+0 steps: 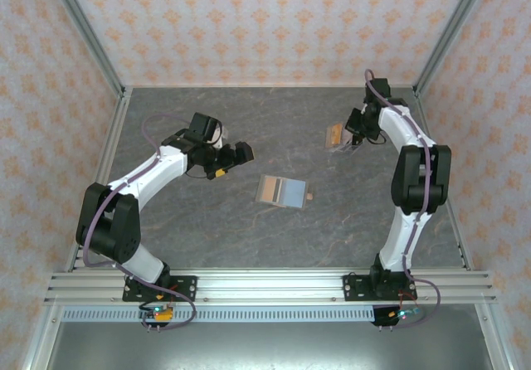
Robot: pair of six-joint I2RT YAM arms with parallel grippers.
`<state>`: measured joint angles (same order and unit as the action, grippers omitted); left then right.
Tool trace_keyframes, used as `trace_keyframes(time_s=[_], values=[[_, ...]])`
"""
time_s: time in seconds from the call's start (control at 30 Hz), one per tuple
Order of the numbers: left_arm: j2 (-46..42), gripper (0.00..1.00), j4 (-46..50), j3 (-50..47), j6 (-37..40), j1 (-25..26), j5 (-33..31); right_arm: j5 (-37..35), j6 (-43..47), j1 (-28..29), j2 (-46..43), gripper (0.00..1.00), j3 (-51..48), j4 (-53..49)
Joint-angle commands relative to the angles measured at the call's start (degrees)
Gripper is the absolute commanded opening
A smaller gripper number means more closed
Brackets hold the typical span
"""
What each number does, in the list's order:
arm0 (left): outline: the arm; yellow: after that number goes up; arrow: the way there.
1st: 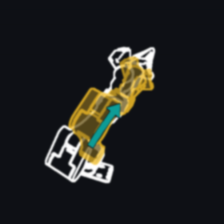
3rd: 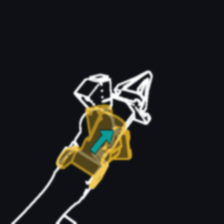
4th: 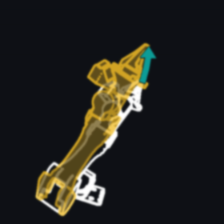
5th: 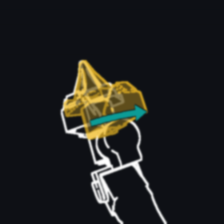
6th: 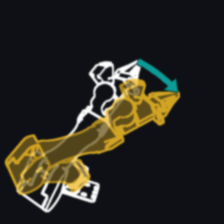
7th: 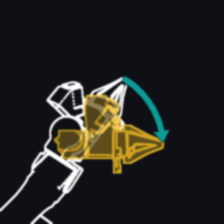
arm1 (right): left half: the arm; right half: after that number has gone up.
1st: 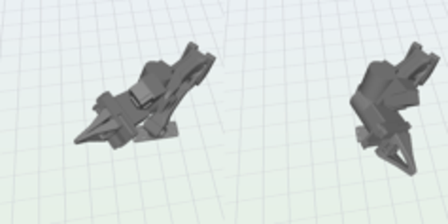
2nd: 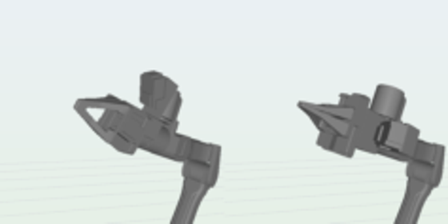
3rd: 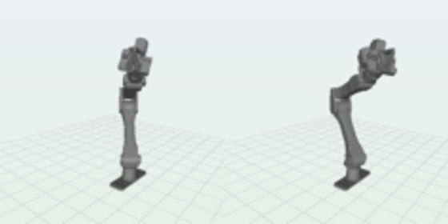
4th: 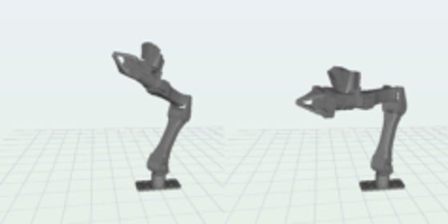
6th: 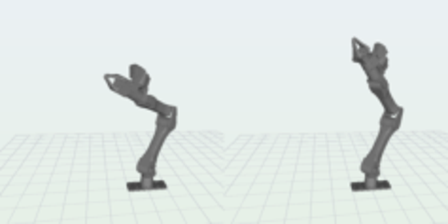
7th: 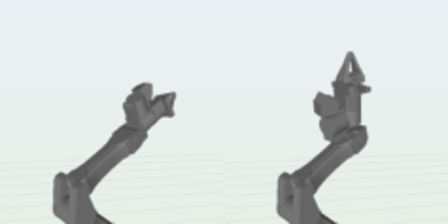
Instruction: Take the credit cards out of the card holder
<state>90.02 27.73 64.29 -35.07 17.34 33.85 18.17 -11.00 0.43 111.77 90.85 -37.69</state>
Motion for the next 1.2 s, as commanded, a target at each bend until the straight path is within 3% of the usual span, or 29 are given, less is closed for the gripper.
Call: trace_keyframes(time_s=[0.0,0.3,0.67,0.73,0.9,1.17], values=[[-0.02,1.0,1.56,0.57,-0.17,-0.29,0.08,-3.23,-0.12,-0.36,-4.85,0.02,-3.4,3.12],[0.4,1.0,1.01,-0.03,-0.17,-0.25,0.28,-4.44,2.5,-0.43,-9.69,0.0,-14.92,18.78],[0.24,1.0,1.29,-0.22,0.0,-0.29,-0.01,-5.68,0.42,-0.34,-11.98,0.01,-23.52,30.15],[0.25,1.0,1.11,-0.29,-0.11,-0.28,0.08,-5.61,0.33,-0.3,-12.38,0.05,-24.09,30.6],[0.19,1.0,1.1,-0.48,-0.18,-0.29,0.17,-3.97,0.2,-0.4,-13.17,0.3,-23.53,28.48],[-0.19,1.0,1.41,-0.31,-0.27,-0.25,-0.41,-1.66,-2.28,-0.3,-19.4,0.4,-22.69,22.26]])
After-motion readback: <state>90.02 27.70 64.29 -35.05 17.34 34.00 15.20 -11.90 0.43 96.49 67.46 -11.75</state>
